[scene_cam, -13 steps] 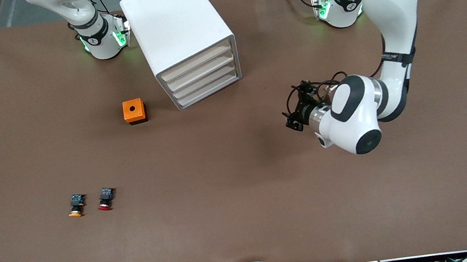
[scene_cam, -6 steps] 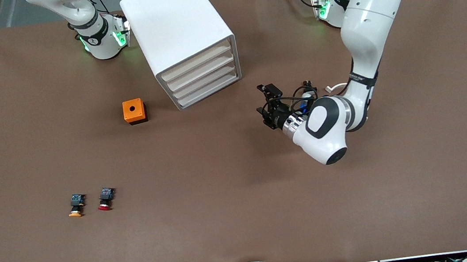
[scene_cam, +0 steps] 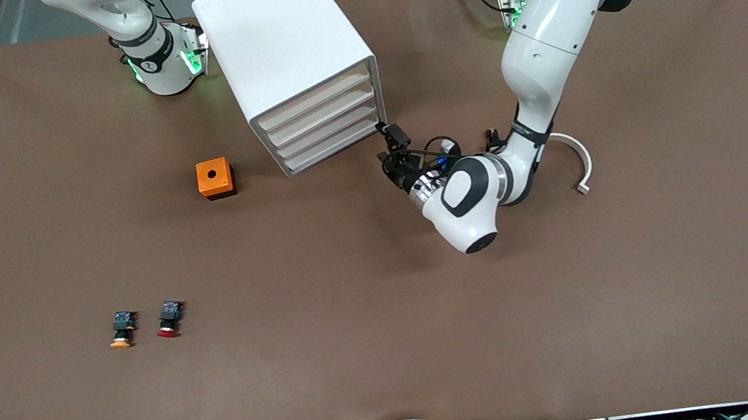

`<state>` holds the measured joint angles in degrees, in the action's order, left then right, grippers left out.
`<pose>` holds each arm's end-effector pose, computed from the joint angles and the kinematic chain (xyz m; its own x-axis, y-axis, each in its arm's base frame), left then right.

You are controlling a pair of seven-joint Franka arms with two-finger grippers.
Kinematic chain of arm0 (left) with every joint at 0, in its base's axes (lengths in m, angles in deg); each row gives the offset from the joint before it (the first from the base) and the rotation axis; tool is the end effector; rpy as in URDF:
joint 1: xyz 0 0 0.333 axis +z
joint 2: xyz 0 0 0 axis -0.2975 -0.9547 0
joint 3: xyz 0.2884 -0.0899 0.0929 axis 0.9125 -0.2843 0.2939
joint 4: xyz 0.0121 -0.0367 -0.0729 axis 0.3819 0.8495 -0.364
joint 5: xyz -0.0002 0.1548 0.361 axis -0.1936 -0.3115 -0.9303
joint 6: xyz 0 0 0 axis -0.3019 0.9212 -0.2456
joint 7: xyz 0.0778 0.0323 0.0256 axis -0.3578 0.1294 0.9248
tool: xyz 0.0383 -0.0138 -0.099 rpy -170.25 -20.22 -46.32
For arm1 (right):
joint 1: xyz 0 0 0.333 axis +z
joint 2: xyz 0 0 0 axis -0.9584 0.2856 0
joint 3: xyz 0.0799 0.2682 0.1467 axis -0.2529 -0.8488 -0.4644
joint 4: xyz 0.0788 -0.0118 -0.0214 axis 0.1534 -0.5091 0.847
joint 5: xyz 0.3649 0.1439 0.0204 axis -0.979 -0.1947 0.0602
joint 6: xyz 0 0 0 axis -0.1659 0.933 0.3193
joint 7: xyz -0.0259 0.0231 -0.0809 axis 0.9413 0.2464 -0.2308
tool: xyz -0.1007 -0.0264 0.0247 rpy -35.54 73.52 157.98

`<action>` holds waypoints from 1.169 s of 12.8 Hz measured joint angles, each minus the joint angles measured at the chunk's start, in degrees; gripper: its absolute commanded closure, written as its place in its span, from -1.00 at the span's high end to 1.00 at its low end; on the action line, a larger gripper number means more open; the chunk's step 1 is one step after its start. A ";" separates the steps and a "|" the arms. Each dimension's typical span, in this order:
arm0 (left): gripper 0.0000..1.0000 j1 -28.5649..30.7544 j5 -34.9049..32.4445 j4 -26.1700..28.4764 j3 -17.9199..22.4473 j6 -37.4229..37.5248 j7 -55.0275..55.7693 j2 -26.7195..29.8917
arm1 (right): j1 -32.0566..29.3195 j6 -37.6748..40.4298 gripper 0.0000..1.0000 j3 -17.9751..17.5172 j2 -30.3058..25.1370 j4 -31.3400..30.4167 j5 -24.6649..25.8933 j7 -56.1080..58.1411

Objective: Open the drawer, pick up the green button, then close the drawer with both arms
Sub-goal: 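Grip the drawer front with the left gripper and pull it open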

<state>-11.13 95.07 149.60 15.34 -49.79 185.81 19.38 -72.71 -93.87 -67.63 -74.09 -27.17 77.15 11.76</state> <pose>0.4808 -0.4413 0.1566 -0.4091 0.8957 -0.1741 0.3076 -0.0442 -0.9505 0.4744 -0.0454 0.6827 0.9992 -0.0396 0.0108 -0.0395 -0.9992 -0.0109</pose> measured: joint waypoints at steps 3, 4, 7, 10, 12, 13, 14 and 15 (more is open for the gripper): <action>0.47 -2.55 0.02 -0.03 -0.02 0.01 1.13 -1.11 | 0.00 -0.01 1.00 0.02 0.00 0.00 0.00 0.00; 0.38 -3.21 0.02 -0.03 -0.02 0.02 1.20 -1.49 | 0.00 -0.01 1.00 0.02 0.00 0.00 0.00 0.00; 0.13 -5.28 0.03 0.07 -0.03 0.37 1.43 -2.41 | 0.00 -0.07 1.00 0.03 0.00 0.05 0.00 0.01; -0.29 -7.41 0.03 0.34 -0.04 1.65 1.89 -3.38 | 0.00 -0.09 1.00 0.04 0.00 0.12 0.00 0.01; -0.51 -7.94 0.03 0.34 -0.04 1.78 1.95 -3.63 | 0.00 -0.19 1.00 0.05 0.00 0.16 0.00 0.01; -0.58 -7.94 0.03 0.34 -0.04 1.86 1.95 -3.63 | 0.00 -0.23 1.00 0.05 0.00 0.21 0.00 0.01; -0.66 -7.94 0.03 0.34 -0.04 1.90 1.97 -3.63 | 0.00 -0.23 1.00 0.05 0.00 0.25 0.00 0.01; -0.70 -7.94 0.03 0.34 -0.03 1.90 1.99 -3.63 | 0.00 -0.23 1.00 0.05 0.00 0.28 0.00 0.01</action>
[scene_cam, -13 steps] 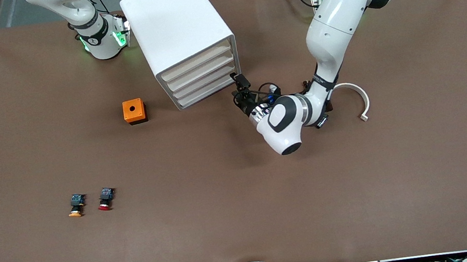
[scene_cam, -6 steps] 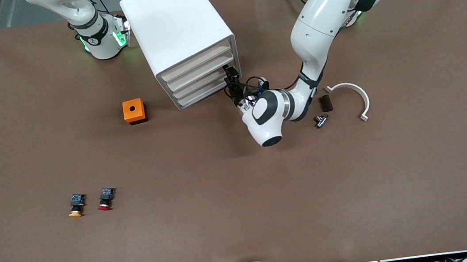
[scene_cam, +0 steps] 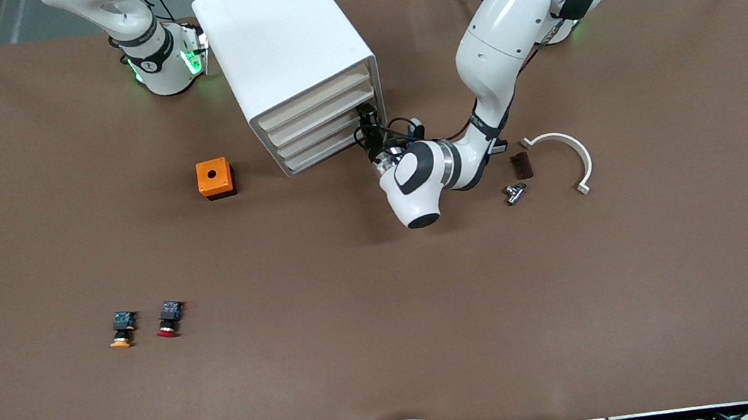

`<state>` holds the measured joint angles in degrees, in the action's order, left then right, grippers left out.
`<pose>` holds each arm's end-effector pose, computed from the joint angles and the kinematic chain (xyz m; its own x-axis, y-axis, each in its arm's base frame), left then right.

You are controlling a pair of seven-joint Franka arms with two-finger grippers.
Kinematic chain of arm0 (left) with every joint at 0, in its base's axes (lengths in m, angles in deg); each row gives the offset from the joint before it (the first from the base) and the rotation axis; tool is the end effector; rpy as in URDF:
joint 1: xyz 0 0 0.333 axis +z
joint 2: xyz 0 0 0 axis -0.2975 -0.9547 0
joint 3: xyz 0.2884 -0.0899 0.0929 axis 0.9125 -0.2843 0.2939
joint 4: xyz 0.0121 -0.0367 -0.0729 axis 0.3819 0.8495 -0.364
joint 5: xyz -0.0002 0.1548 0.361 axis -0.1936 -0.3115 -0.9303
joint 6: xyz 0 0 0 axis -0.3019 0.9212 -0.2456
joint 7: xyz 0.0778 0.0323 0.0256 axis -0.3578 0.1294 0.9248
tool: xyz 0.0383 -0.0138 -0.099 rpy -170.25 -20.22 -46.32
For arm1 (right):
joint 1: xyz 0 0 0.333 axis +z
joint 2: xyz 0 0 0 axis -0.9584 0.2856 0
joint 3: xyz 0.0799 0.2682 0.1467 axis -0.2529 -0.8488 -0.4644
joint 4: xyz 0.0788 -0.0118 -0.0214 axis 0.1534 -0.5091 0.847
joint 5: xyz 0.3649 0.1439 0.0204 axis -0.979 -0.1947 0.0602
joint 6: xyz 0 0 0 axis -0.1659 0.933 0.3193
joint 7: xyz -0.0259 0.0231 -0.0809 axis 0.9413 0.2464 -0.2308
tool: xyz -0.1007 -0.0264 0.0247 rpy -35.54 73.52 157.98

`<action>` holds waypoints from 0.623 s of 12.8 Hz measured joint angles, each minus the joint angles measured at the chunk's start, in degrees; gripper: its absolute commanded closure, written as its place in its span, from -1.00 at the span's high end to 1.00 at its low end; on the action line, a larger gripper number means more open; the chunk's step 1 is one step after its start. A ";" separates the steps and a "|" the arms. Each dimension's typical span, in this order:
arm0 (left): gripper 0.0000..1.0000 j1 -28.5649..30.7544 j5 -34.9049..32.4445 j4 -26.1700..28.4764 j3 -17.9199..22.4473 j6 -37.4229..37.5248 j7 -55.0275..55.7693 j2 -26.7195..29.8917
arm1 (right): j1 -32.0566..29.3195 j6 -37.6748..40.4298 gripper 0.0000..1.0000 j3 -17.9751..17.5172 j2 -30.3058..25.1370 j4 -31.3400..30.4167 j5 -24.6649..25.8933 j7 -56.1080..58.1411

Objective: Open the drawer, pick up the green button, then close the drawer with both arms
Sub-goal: 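Grip the drawer front with the left gripper and pull it open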

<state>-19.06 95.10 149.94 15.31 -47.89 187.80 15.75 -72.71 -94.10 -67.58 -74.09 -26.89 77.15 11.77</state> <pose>0.3995 -0.4942 0.1172 -0.2809 0.9562 -0.0821 0.2087 -0.0226 -0.9777 0.4747 -0.0460 0.6853 0.9990 -0.0404 0.0196 -0.0402 -0.9991 -0.0107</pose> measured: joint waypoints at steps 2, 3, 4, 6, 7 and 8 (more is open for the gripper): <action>-0.79 0.03 0.00 0.00 0.03 0.00 0.46 0.00 | 0.00 0.00 1.00 0.00 0.00 0.01 0.00 0.00; -0.80 0.10 0.00 -0.01 0.05 0.00 1.11 0.00 | 0.00 0.00 1.00 0.00 0.02 0.01 0.00 0.00; -0.79 0.29 0.10 -0.03 0.08 0.00 1.68 0.00 | 0.00 0.00 1.00 0.00 0.03 0.01 0.00 0.00; -0.78 1.00 0.58 -0.05 0.35 0.01 2.11 -0.01 | 0.00 0.02 1.00 0.00 0.26 0.01 0.00 0.00; -0.78 1.74 1.03 -0.05 0.52 0.04 2.11 -0.01 | 0.00 0.02 1.00 0.00 0.55 0.02 0.00 0.00; -0.77 2.76 1.61 -0.05 0.59 0.04 2.11 -0.01 | 0.00 0.03 1.00 0.00 1.04 0.02 0.00 0.00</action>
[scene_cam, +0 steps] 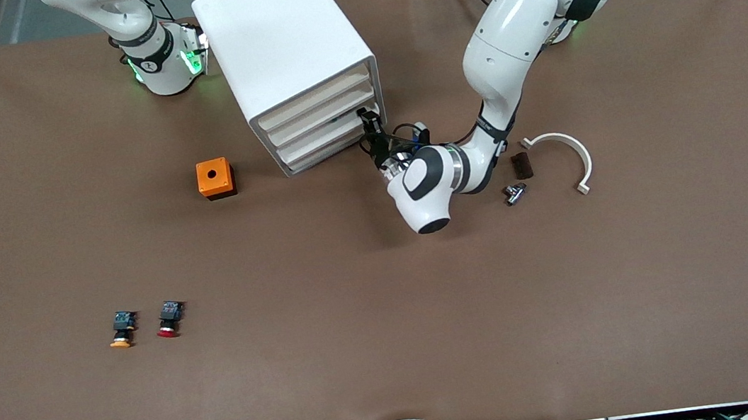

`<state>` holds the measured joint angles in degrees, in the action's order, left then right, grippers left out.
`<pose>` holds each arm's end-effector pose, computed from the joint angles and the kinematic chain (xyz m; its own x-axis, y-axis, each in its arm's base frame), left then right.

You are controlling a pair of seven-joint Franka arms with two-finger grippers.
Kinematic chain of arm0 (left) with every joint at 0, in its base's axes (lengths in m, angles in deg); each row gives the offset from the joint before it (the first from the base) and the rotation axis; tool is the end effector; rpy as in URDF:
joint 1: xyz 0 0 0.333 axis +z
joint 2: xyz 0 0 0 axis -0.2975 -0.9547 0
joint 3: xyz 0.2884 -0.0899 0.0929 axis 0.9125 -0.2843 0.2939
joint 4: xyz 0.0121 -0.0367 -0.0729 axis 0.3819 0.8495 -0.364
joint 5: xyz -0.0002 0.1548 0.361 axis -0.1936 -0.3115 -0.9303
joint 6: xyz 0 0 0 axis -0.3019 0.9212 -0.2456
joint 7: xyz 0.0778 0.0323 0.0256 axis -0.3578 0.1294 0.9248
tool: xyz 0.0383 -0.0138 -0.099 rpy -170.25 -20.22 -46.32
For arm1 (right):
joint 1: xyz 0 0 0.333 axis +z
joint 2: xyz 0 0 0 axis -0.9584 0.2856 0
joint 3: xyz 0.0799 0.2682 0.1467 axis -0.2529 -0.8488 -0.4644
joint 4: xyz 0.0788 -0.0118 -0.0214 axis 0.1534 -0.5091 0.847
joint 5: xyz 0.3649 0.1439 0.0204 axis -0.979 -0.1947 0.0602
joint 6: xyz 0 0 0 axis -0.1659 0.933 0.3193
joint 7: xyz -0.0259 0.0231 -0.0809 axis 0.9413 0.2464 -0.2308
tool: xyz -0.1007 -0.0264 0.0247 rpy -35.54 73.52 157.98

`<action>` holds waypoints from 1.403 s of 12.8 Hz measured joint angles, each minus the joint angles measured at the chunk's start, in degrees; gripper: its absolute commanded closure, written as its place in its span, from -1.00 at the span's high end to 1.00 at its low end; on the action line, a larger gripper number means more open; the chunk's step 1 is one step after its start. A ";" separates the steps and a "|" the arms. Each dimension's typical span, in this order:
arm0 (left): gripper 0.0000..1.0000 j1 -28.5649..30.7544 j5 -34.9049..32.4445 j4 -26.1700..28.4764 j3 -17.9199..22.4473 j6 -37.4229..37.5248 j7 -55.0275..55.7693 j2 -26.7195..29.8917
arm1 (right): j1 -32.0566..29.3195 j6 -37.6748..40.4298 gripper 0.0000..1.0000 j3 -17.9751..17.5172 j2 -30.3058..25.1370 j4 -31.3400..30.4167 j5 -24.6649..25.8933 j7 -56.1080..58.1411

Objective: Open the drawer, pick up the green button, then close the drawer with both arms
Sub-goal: 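Grip the drawer front with the left gripper and pull it open, then withdraw the left gripper while the right gripper reaches into the drawer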

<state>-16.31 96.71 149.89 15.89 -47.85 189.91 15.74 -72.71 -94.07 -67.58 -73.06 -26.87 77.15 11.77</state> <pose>0.4271 -0.4733 0.1181 -0.3587 0.9321 -0.0498 0.1886 0.0201 -0.9818 0.4809 -0.0459 0.6768 0.9992 -0.0404 0.0015 -0.0404 -0.9991 -0.0098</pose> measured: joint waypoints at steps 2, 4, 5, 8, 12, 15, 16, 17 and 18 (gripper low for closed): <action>-0.75 2.32 1.09 0.00 0.06 -0.06 -0.01 -0.01 | 0.00 0.00 1.00 0.01 1.66 0.01 0.04 0.00; -0.73 4.60 2.21 0.00 0.16 -0.22 -0.01 -0.03 | 0.00 -0.07 1.00 0.12 4.40 -0.10 0.24 0.00; -0.72 5.70 2.62 0.00 0.21 -0.35 -0.01 -0.07 | -0.05 -0.14 1.00 0.25 7.00 -0.16 0.40 0.00; -0.68 9.01 3.23 -0.06 0.34 -0.74 -0.01 -0.11 | -0.99 -1.92 1.00 0.42 15.46 1.09 0.60 0.00; 0.23 11.89 3.64 -0.24 0.38 -1.13 -0.01 -0.10 | 0.42 -1.12 1.00 -0.52 16.45 3.24 0.04 -9.66; 0.99 11.99 3.94 -0.93 0.36 -1.47 -0.04 -0.10 | 4.27 -1.04 1.00 -0.86 16.29 3.28 -2.47 -18.83; 0.99 12.01 3.96 -1.44 0.36 -1.52 -0.06 -0.10 | 6.34 -1.05 1.00 -0.94 16.29 3.14 -2.78 -22.98; 0.99 12.13 3.96 -1.93 0.36 -1.62 -0.63 -0.09 | 9.00 -1.27 1.00 -1.08 16.29 2.77 -3.06 -27.96; 0.99 12.41 3.97 -2.45 0.36 -1.67 -2.65 -0.07 | 12.04 -2.24 1.00 -1.20 16.25 2.07 -3.66 -33.16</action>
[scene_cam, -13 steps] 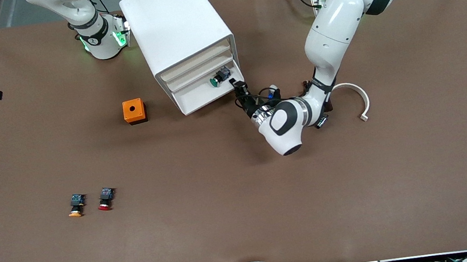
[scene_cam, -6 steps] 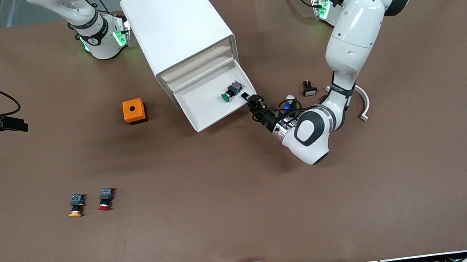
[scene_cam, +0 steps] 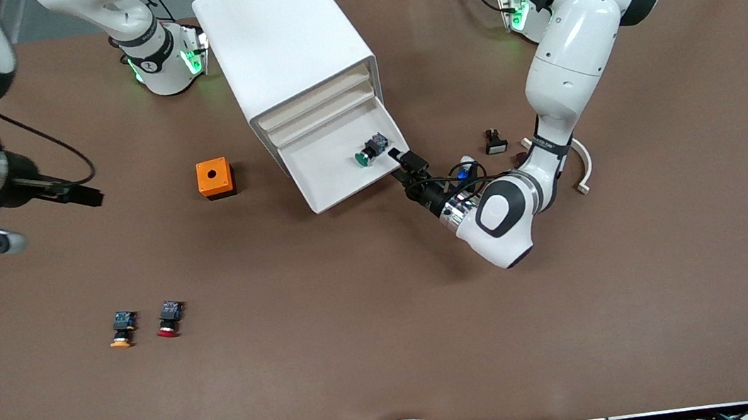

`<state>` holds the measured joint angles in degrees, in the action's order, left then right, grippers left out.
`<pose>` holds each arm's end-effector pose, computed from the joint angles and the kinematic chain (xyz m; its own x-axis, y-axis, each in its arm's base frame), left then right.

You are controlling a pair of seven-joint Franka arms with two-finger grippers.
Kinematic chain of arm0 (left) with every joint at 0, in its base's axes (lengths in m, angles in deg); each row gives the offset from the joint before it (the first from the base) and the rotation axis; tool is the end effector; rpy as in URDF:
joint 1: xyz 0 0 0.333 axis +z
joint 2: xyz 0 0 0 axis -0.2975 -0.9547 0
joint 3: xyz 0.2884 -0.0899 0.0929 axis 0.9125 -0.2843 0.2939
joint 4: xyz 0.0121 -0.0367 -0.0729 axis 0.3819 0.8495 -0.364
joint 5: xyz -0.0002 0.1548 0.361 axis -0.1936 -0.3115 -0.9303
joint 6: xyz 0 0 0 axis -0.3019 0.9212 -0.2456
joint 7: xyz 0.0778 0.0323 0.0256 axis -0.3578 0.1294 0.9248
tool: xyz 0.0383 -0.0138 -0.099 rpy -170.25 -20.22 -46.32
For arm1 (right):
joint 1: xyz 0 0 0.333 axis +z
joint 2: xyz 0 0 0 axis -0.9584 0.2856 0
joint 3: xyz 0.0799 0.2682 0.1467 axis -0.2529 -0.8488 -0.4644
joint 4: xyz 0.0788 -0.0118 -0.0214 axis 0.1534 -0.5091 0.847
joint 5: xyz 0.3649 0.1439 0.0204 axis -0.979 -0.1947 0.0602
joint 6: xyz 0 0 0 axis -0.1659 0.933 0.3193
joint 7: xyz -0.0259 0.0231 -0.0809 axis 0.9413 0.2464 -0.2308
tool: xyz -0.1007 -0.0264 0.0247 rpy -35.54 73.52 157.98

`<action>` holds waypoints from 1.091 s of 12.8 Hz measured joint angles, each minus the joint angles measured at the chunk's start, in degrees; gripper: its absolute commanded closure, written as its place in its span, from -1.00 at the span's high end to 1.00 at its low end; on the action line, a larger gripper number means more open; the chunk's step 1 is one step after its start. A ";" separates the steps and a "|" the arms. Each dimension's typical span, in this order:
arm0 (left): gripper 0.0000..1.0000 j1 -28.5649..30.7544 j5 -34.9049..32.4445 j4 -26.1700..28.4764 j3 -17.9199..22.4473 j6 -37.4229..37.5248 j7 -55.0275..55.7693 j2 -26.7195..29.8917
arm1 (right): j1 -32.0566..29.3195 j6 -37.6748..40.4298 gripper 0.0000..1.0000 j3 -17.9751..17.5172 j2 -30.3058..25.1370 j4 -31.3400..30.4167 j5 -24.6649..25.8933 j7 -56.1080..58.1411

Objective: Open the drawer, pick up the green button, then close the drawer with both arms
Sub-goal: 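Withdraw the left gripper while the right gripper reaches into the drawer, then grasp the green push button inside the drawer with the right gripper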

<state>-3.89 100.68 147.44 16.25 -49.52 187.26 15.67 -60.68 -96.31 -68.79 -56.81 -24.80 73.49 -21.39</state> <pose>0.5398 -0.3774 0.1336 -0.5991 0.7864 -0.1503 0.2392 -0.0033 -0.9710 0.5608 0.0922 0.5474 0.9033 -0.3792 -0.2006 -0.3744 -0.9251 0.0631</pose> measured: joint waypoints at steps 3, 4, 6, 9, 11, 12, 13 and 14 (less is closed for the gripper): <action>0.99 1.47 0.00 -2.89 0.20 -0.11 -15.07 0.19 | 10.00 -5.18 1.00 -0.22 -0.16 -3.10 -1.23 -14.71; 0.99 1.73 -0.07 -4.40 0.89 -0.13 -20.97 0.31 | 13.29 -6.55 1.00 -0.29 -0.16 -3.97 -1.50 -19.07; 0.99 1.73 -2.05 -6.53 3.24 -0.11 -33.67 0.68 | 19.22 -9.23 1.00 -0.35 -0.15 -6.02 -2.99 -25.78; 0.98 1.52 -12.78 -7.57 4.30 -1.29 -53.15 2.28 | 25.19 -16.96 1.00 -0.34 0.18 -9.99 -3.87 -33.66; 0.98 1.28 -19.51 -7.79 4.31 -5.85 -60.37 4.36 | 28.37 -21.37 1.00 -0.32 1.72 -11.30 -3.99 -37.74; 0.98 1.13 -22.53 -7.85 4.29 -8.35 -62.03 5.49 | 29.96 -23.89 1.00 -0.31 3.05 -11.49 -4.02 -39.97; 0.98 0.80 -25.89 -7.93 4.27 -10.86 -62.89 6.63 | 31.55 -26.40 1.00 -0.31 4.63 -11.60 -4.04 -42.10; 0.98 0.20 -29.60 -7.99 4.24 -13.38 -63.21 7.79 | 33.05 -28.54 1.00 -0.31 6.29 -11.66 -4.06 -43.65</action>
<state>-3.70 71.08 139.45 20.50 -62.90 124.05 23.45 -27.63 -124.85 -69.10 -50.53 -36.46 69.43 -65.05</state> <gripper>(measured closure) 0.009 0.000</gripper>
